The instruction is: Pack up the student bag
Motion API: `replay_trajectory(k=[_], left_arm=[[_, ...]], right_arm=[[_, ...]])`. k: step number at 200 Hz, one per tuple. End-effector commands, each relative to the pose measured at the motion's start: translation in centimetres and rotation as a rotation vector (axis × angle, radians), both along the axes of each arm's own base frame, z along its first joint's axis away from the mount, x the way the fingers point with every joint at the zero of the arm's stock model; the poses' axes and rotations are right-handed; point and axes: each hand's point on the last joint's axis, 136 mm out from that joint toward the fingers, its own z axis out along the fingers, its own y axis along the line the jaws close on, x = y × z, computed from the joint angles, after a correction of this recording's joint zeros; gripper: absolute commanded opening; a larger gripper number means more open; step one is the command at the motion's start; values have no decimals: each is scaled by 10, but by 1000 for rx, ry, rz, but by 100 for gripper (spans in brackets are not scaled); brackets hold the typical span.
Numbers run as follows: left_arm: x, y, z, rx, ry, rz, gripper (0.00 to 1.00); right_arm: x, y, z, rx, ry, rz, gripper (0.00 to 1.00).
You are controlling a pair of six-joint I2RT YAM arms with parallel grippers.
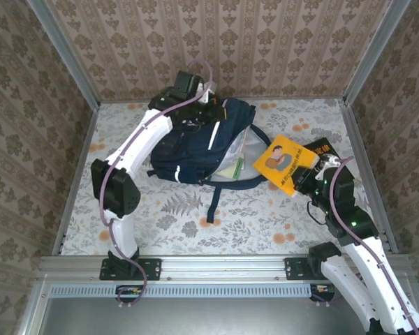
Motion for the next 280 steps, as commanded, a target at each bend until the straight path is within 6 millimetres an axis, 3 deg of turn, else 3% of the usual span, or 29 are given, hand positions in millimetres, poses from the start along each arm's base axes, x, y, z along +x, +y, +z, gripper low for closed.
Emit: replay_trajectory(k=[1,33,74,130,157,163,178,191,201,204,216,248,280], left_arm=[[-31,10,56,-135,-59,-85,0],[-36,24,68,-215,-43,-79,0],[-40,24,85,-279,-42,-82,0],[-35,20,99,-387,3,-63,0],[-34,18,105,-408,-3,-61,0],[-33,19,107,-411,-5,-60,0],[-32,19,111,-420,-10,-56,0],[-32,20,114,-429,-12,-55,0],[-32,20,116,-437,-9,-53,0],[-24,30,117,-440,-15,-27,0],[-19,37,118,-445,-20,-7,0],[-3,54,118,-461,-23,44,0],[5,56,110,-448,-15,58,0]], right_arm=[[5,49,56,173,-190,246,0],[20,84,50,308,-159,409,0],[55,102,36,443,-114,396,0],[84,151,-2,376,-31,325,0],[114,178,-23,406,28,279,0],[124,186,-40,411,72,268,2],[143,211,-55,445,119,280,5],[156,239,-64,460,142,325,15],[163,259,-71,442,173,364,35],[165,263,-74,431,184,367,41],[169,272,-79,372,208,371,54],[162,248,-66,237,169,343,73],[138,224,-50,153,167,397,86]])
